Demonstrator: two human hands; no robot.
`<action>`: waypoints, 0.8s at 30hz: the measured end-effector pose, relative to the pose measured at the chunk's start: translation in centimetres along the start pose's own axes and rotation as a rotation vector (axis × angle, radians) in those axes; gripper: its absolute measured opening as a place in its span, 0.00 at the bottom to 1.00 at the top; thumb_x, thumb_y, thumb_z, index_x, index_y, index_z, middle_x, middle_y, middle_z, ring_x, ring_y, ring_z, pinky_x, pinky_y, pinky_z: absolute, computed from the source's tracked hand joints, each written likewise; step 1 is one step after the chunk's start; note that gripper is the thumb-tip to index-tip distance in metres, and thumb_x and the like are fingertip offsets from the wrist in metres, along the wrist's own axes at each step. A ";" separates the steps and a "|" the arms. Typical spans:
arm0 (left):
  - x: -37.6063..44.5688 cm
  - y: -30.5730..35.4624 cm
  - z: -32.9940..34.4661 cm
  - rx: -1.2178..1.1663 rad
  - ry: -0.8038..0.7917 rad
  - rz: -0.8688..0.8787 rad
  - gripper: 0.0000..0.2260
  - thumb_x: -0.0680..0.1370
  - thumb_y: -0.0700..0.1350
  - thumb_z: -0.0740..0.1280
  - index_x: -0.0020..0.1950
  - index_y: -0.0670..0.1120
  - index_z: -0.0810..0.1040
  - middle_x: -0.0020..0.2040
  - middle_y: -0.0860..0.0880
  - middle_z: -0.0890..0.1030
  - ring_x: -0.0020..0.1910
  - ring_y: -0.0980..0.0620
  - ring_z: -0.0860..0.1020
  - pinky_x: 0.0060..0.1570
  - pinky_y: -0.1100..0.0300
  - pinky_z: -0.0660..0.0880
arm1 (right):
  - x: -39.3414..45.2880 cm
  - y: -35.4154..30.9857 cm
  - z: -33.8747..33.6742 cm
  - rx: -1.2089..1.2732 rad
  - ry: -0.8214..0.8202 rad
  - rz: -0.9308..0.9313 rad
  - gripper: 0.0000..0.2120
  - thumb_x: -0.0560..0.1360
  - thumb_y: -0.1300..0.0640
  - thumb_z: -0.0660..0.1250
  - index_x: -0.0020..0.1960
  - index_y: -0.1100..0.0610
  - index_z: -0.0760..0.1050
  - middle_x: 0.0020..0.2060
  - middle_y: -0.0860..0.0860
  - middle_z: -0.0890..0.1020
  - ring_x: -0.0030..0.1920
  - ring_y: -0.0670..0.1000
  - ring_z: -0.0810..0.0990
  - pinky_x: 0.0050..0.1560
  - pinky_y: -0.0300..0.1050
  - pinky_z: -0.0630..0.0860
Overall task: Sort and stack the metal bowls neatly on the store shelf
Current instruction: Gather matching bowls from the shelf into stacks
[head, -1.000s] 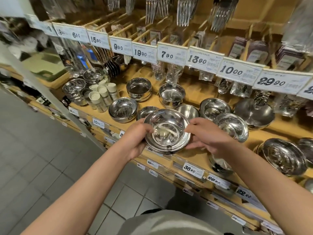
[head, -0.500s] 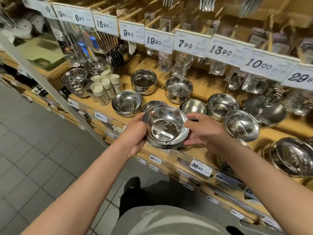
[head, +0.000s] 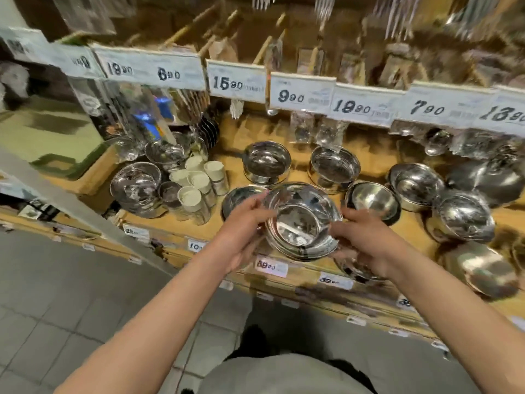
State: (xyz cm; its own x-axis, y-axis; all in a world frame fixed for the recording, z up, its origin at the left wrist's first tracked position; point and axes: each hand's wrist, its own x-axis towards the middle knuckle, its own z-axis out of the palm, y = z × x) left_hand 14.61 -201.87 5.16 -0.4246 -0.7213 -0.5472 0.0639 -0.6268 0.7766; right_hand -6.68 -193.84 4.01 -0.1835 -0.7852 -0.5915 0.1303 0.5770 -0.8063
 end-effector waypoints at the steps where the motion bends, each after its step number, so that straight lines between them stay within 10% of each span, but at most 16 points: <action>1: 0.7 0.4 -0.8 0.009 -0.018 -0.008 0.16 0.81 0.36 0.65 0.69 0.42 0.75 0.60 0.38 0.83 0.57 0.42 0.79 0.65 0.43 0.76 | -0.1 0.1 0.1 0.057 0.031 0.009 0.08 0.78 0.69 0.66 0.52 0.59 0.78 0.32 0.51 0.86 0.31 0.50 0.86 0.27 0.39 0.80; 5: 3.4 0.4 -4.8 0.010 0.196 -0.077 0.06 0.82 0.44 0.64 0.54 0.43 0.79 0.44 0.46 0.83 0.43 0.52 0.80 0.42 0.58 0.78 | -1.0 0.1 -0.5 0.216 0.218 0.019 0.09 0.79 0.70 0.64 0.49 0.58 0.78 0.36 0.56 0.85 0.25 0.49 0.83 0.19 0.36 0.73; 9: 6.2 -1.7 -7.2 0.078 0.320 -0.181 0.05 0.82 0.43 0.66 0.50 0.41 0.76 0.34 0.45 0.85 0.33 0.50 0.81 0.22 0.65 0.75 | -2.0 -0.2 -1.2 0.282 0.358 0.002 0.08 0.78 0.70 0.64 0.51 0.60 0.78 0.43 0.61 0.87 0.35 0.56 0.87 0.37 0.49 0.83; 13: 9.2 -3.1 -7.5 0.150 0.369 -0.226 0.12 0.81 0.41 0.68 0.63 0.37 0.74 0.58 0.38 0.81 0.42 0.44 0.81 0.23 0.64 0.77 | -2.3 -0.3 -1.3 0.305 0.376 -0.017 0.09 0.77 0.73 0.64 0.53 0.64 0.78 0.48 0.65 0.86 0.40 0.57 0.88 0.29 0.42 0.83; 21: 12.3 -4.0 -9.0 0.297 0.366 -0.288 0.09 0.80 0.36 0.68 0.57 0.32 0.77 0.29 0.42 0.83 0.37 0.43 0.81 0.27 0.60 0.79 | -2.5 0.5 -0.6 0.323 0.392 -0.023 0.14 0.76 0.74 0.65 0.56 0.61 0.80 0.43 0.59 0.88 0.42 0.59 0.88 0.29 0.42 0.83; 24: 12.3 -3.7 -8.9 0.301 0.346 -0.301 0.08 0.81 0.35 0.67 0.58 0.33 0.76 0.37 0.39 0.85 0.33 0.45 0.84 0.26 0.57 0.82 | -2.1 0.8 -0.3 0.305 0.392 -0.009 0.13 0.76 0.74 0.65 0.55 0.61 0.81 0.43 0.59 0.88 0.42 0.58 0.88 0.29 0.42 0.83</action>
State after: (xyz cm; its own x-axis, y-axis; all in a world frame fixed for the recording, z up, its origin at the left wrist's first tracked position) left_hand 17.15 -211.07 -7.24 -0.0589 -0.6101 -0.7902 -0.2976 -0.7448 0.5972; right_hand -6.49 -191.65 4.62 -0.5305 -0.6124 -0.5861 0.3956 0.4326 -0.8102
